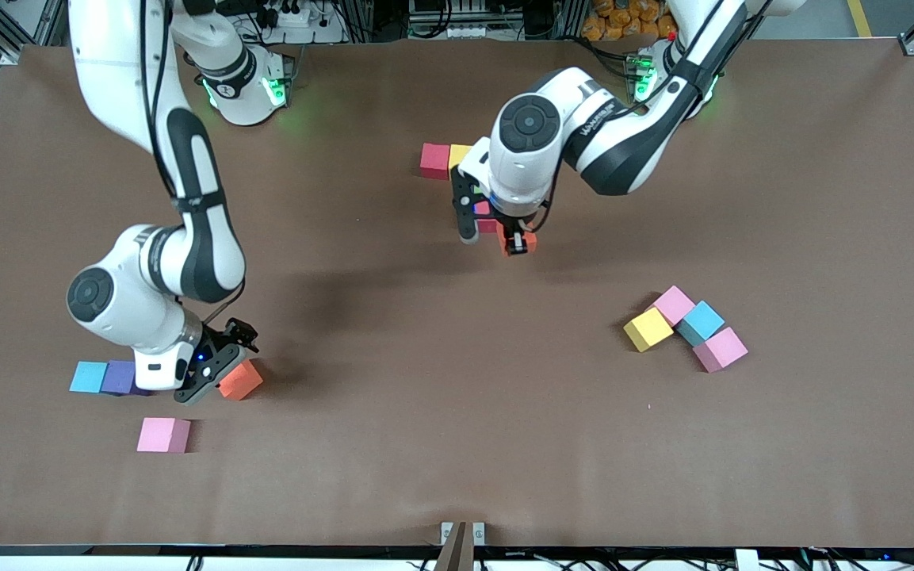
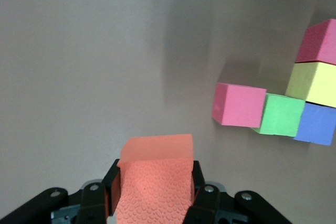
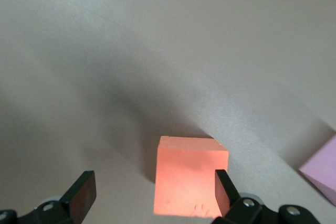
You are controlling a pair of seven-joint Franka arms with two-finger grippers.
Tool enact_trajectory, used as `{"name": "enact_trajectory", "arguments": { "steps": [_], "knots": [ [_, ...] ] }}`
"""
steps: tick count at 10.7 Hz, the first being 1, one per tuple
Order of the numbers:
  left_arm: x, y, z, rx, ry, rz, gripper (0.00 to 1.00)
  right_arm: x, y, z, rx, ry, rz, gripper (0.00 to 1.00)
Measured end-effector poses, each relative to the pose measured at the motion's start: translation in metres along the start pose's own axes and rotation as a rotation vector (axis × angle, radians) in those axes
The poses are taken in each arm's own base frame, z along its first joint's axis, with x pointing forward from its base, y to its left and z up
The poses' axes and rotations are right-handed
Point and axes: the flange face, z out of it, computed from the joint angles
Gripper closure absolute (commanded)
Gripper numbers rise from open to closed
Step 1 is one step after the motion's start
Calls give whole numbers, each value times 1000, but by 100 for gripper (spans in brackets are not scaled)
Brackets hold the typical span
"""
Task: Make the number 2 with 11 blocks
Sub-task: 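Place orange below pink with the left gripper while the right gripper grasps orange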
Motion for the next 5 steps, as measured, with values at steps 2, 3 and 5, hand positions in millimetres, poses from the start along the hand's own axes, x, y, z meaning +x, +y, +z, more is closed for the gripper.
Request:
{"name": "enact_trajectory", "arguments": {
  "steps": [2,3,5],
  "knots": [
    [27,35,3,12,-13,71,66,-4,14,17,11,3,1,0],
    [39,51,5,37,-31,95,66,-1,18,17,3,8,-12,0],
    [56,72,19,49,-48,129,67,0,28,17,-7,14,-30,0]
  ]
}}
